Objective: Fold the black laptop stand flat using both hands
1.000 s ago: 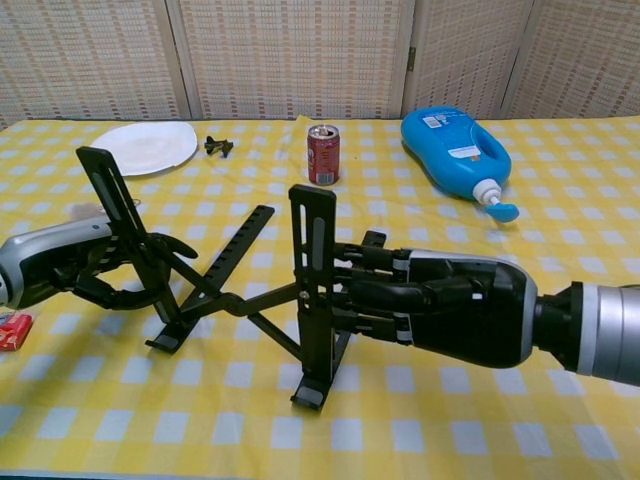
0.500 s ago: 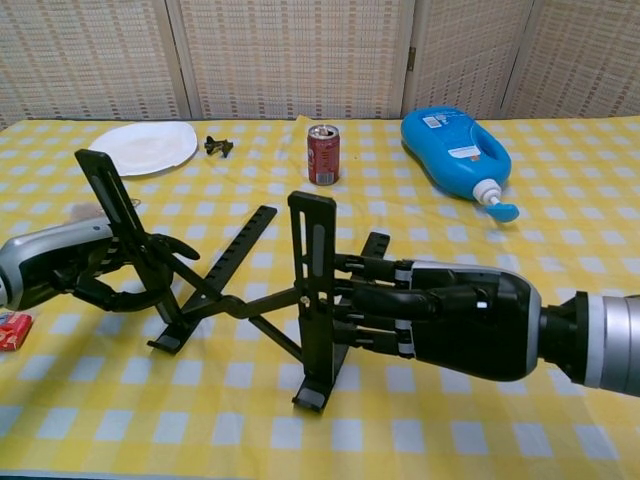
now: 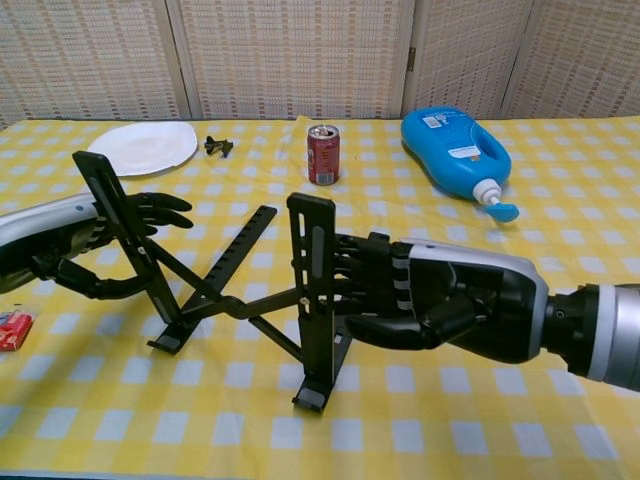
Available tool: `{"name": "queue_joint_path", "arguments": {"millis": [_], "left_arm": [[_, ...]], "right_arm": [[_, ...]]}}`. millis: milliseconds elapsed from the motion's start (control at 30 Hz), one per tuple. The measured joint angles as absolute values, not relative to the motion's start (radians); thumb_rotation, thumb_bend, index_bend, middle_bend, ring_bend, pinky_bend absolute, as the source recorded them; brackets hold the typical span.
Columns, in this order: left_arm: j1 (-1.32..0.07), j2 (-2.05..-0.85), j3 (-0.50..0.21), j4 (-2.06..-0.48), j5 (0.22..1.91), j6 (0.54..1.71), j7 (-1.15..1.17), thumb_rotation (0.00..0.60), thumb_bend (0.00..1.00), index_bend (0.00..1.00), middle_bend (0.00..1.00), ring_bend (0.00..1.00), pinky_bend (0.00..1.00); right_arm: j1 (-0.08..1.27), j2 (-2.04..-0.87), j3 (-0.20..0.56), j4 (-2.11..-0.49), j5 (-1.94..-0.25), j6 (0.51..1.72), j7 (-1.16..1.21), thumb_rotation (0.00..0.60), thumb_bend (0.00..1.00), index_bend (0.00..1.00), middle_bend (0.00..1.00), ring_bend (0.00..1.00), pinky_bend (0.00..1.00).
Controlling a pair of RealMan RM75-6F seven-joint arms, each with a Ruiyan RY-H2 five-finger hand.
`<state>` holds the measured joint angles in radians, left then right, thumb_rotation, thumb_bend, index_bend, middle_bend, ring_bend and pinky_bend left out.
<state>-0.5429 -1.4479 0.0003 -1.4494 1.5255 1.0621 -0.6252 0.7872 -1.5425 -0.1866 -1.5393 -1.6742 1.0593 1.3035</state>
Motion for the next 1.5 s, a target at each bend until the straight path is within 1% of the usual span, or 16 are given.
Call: {"name": "queue_joint_path", "arguments": {"millis": [167, 433, 533, 633, 867, 1033, 1133, 1233, 1300, 1333, 1433, 1467, 1500], "left_arm": [[-0.527, -1.433, -0.004, -1.467, 1.543, 1.116, -0.548, 0.6, 0.39, 0.12, 0.13, 0.0, 0.0], [-0.513, -1.402, -0.002, -1.491, 1.574, 1.162, -0.52, 0.6, 0.38, 0.12, 0.13, 0.0, 0.0], [-0.511, -1.394, 0.002, -1.495, 1.58, 1.165, -0.519, 0.6, 0.38, 0.12, 0.13, 0.0, 0.0], [-0.51, -1.39, 0.001, -1.495, 1.581, 1.171, -0.514, 0.6, 0.38, 0.12, 0.13, 0.0, 0.0], [-0.513, -1.366, -0.001, -1.501, 1.602, 1.186, -0.498, 0.6, 0.38, 0.12, 0.13, 0.0, 0.0], [-0.531, -1.343, -0.007, -1.501, 1.619, 1.184, -0.465, 0.6, 0.38, 0.13, 0.13, 0.0, 0.0], [-0.551, -1.341, -0.022, -1.481, 1.622, 1.175, -0.437, 0.6, 0.38, 0.13, 0.13, 0.0, 0.0], [-0.581, -1.342, -0.039, -1.45, 1.618, 1.143, -0.402, 0.6, 0.38, 0.13, 0.13, 0.0, 0.0], [-0.606, -1.346, -0.051, -1.422, 1.612, 1.111, -0.366, 0.6, 0.36, 0.13, 0.13, 0.01, 0.0], [-0.617, -1.35, -0.056, -1.407, 1.608, 1.096, -0.347, 0.6, 0.35, 0.13, 0.13, 0.01, 0.0], [-0.653, -1.375, -0.072, -1.342, 1.595, 1.052, -0.281, 0.6, 0.24, 0.13, 0.11, 0.01, 0.0], [-0.665, -1.392, -0.077, -1.311, 1.591, 1.041, -0.258, 0.6, 0.19, 0.12, 0.09, 0.01, 0.0], [-0.674, -1.407, -0.081, -1.285, 1.588, 1.033, -0.241, 0.6, 0.16, 0.1, 0.08, 0.01, 0.0]], "right_arm": [[0.764, -1.58, -0.107, -1.584, -1.567, 1.033, 1.126, 0.6, 0.45, 0.0, 0.0, 0.0, 0.0], [0.727, -1.637, 0.012, -1.604, -1.401, 1.004, 0.949, 0.6, 0.45, 0.0, 0.0, 0.0, 0.0], [0.703, -1.635, 0.037, -1.614, -1.365, 0.996, 0.928, 0.6, 0.45, 0.0, 0.0, 0.0, 0.0], [0.683, -1.626, 0.046, -1.619, -1.352, 1.002, 0.92, 0.6, 0.45, 0.0, 0.0, 0.0, 0.0], [0.596, -1.563, 0.077, -1.677, -1.298, 1.064, 0.949, 0.6, 0.45, 0.0, 0.0, 0.0, 0.0], [0.526, -1.523, 0.089, -1.703, -1.332, 1.199, 0.917, 0.6, 0.45, 0.0, 0.0, 0.0, 0.0], [0.494, -1.503, 0.084, -1.705, -1.402, 1.293, 0.855, 0.6, 0.45, 0.0, 0.0, 0.0, 0.0], [0.481, -1.471, 0.062, -1.704, -1.506, 1.326, 0.769, 0.6, 0.45, 0.0, 0.01, 0.0, 0.0], [0.481, -1.447, 0.045, -1.705, -1.566, 1.323, 0.693, 0.6, 0.45, 0.0, 0.04, 0.03, 0.0], [0.481, -1.439, 0.039, -1.706, -1.583, 1.319, 0.657, 0.6, 0.45, 0.0, 0.08, 0.06, 0.0], [0.487, -1.419, 0.024, -1.707, -1.612, 1.299, 0.523, 0.6, 0.45, 0.0, 0.19, 0.15, 0.0], [0.49, -1.413, 0.02, -1.709, -1.617, 1.285, 0.463, 0.6, 0.45, 0.0, 0.21, 0.17, 0.01], [0.493, -1.41, 0.018, -1.71, -1.619, 1.274, 0.416, 0.6, 0.45, 0.03, 0.25, 0.22, 0.04]]}}
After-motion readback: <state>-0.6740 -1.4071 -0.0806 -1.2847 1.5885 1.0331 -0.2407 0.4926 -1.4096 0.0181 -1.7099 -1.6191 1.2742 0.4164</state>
